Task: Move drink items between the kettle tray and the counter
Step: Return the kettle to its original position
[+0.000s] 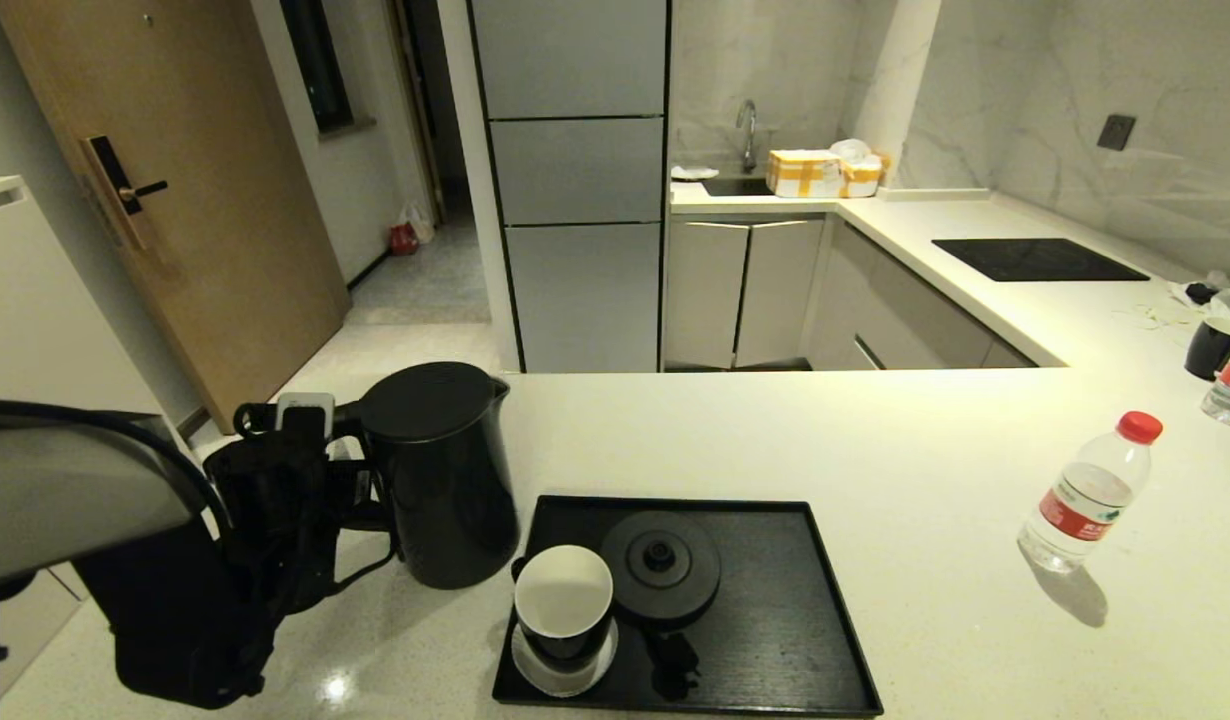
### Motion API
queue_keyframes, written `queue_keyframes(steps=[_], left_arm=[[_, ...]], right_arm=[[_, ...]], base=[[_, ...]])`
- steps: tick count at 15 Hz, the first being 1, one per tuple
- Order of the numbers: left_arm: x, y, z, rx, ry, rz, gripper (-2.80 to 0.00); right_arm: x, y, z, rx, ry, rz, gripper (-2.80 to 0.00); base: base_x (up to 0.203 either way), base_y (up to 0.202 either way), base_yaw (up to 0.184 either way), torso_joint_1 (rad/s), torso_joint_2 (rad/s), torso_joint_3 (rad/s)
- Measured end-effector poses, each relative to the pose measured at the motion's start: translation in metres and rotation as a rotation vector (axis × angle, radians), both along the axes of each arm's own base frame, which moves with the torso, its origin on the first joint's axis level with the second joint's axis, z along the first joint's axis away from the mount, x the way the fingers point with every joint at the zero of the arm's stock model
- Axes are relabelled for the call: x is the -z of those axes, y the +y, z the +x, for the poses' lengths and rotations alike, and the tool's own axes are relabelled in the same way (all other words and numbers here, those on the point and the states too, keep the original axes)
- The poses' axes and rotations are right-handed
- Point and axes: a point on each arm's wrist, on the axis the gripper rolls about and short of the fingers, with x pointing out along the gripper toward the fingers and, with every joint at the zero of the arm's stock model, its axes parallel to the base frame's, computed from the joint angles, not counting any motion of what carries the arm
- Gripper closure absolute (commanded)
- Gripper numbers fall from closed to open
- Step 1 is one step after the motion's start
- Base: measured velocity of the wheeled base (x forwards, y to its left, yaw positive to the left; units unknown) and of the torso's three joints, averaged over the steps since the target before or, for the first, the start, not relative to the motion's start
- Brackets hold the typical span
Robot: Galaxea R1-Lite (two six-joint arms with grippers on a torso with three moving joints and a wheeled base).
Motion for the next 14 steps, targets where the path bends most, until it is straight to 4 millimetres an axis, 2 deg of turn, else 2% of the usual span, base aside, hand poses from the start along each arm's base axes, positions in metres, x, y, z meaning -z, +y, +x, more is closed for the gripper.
queue_keyframes(steps=[6,10,11,14], left_arm=[[0.001,0.0,0.0,0.0,0.006,0.001,0.0],[-0.006,-0.002,0.003,0.006,-0.005,0.002,0.0],[-0.01,-0.002,0.005,0.008,-0.002,0.001,0.0],[-0.041,-0.004,0.018,0.002,-0.005,-0.021,0.0]], right_arm=[[0.0,0.0,0.0,0.002,0.0,0.0,0.0],[0.0,0.0,0.0,0.002,0.0,0.0,0.0],[0.0,0.0,0.0,0.002,0.0,0.0,0.0],[0.0,0.0,0.0,0.0,0.0,0.0,0.0]], base=[[0.0,0.0,0.0,0.0,0.0,0.0],[0.0,0.0,0.0,0.0,0.0,0.0],[0.0,0.0,0.0,0.0,0.0,0.0],[0.0,0.0,0.0,0.0,0.0,0.0]])
